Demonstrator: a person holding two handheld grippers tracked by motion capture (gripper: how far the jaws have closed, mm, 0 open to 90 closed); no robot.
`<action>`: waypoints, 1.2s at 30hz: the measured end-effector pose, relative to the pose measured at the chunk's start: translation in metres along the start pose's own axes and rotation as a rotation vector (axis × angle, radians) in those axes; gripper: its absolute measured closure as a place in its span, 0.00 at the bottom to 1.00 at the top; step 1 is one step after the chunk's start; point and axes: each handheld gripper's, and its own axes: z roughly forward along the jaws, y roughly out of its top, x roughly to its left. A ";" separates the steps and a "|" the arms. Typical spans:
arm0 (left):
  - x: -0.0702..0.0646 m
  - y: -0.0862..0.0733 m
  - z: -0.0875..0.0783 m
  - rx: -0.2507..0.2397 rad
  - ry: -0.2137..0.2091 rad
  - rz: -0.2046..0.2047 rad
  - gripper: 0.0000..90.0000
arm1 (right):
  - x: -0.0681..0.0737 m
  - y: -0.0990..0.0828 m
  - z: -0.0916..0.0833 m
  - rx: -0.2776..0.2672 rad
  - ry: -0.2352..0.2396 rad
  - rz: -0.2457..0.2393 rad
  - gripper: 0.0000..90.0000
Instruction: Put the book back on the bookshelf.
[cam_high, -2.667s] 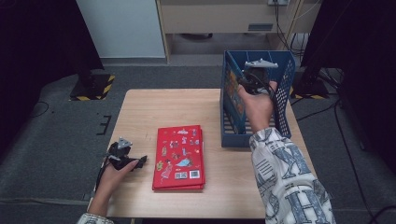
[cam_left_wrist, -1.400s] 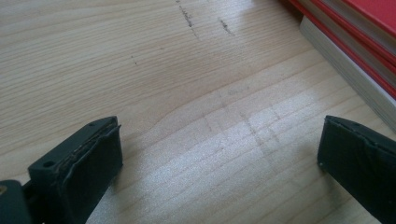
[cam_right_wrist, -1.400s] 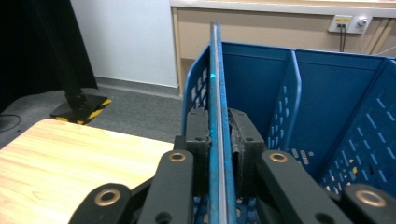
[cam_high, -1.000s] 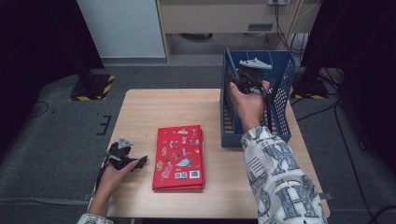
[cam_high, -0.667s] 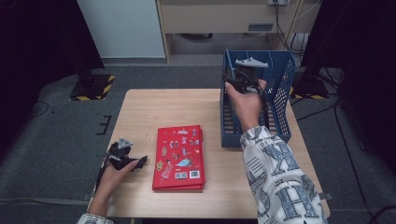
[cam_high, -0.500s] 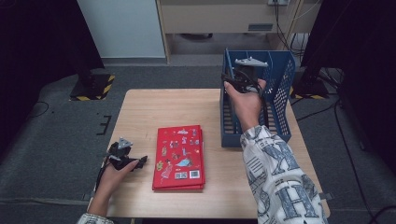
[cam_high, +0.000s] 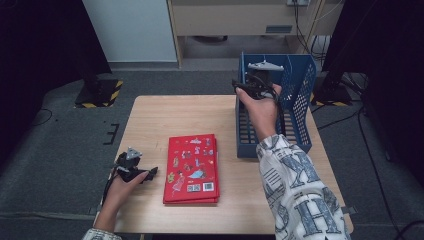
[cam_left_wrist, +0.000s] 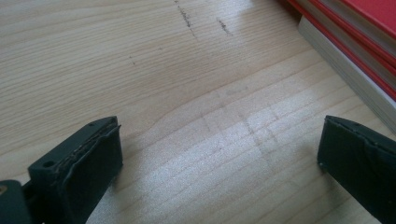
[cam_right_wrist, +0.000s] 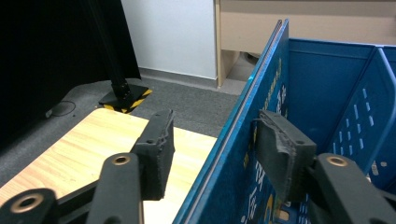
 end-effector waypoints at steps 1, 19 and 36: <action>0.000 0.000 0.000 0.000 0.000 0.000 0.00 | 0.000 0.000 0.000 0.002 0.000 -0.001 0.49; 0.000 0.000 0.000 -0.001 0.000 0.001 0.00 | 0.008 -0.006 -0.008 -0.030 0.063 -0.095 0.15; 0.000 0.000 0.000 -0.001 -0.002 0.001 0.00 | 0.007 -0.034 -0.036 0.010 0.142 -0.117 0.09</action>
